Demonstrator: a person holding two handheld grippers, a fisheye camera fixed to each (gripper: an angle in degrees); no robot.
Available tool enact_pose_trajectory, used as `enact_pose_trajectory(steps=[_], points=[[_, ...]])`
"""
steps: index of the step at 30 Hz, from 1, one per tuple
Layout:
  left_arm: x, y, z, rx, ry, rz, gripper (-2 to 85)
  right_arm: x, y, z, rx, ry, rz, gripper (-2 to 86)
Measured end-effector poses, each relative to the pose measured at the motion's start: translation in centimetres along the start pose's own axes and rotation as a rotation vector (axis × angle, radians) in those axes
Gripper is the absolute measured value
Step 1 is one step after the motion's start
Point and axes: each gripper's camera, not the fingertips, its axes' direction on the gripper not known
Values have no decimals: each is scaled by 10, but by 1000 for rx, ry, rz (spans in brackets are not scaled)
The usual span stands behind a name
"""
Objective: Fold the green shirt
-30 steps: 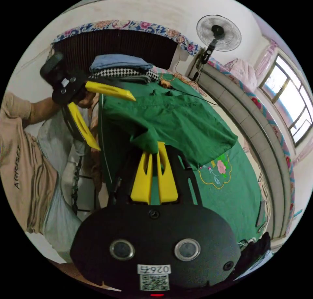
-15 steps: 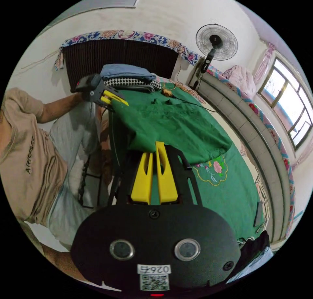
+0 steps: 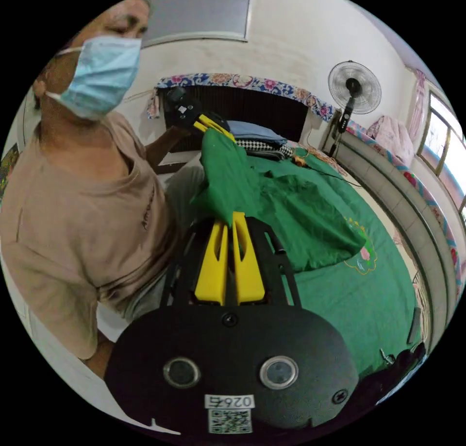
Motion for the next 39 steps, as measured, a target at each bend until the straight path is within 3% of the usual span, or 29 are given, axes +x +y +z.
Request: enact_pose_trajectory(steps=[5,14,18,20,23,26,28,31,35,39], points=[[-86,-33,47,38,57,-10,14,151,-6,-27,116,-50,306,-14],[-225,-100,253,-195,416,-156,35,455,54,55,89,-288,876,-14],[-248,-108,349,-322,528,-278,67,529,98,100,92,-296,1081,-15],[-252,-108,382,-413,583,-277,86,562,117,130,-1,-256,1165,-15],[-274,-101,395,-402,665,-330,99,583,127,146,-50,-231,1169,-15],[-304,-84,379,-346,633,-413,87,595,127,144,-45,-164,1160,-13],[-331,-59,358,-276,591,-556,16,597,124,144,-42,-110,1160,-9],[-358,-28,320,-126,548,-765,-5,589,116,136,-4,110,1190,14],[-339,-39,286,36,577,-689,-9,543,68,130,85,443,995,0],[-285,-94,298,-20,636,-390,-10,509,17,187,-29,486,694,-8]])
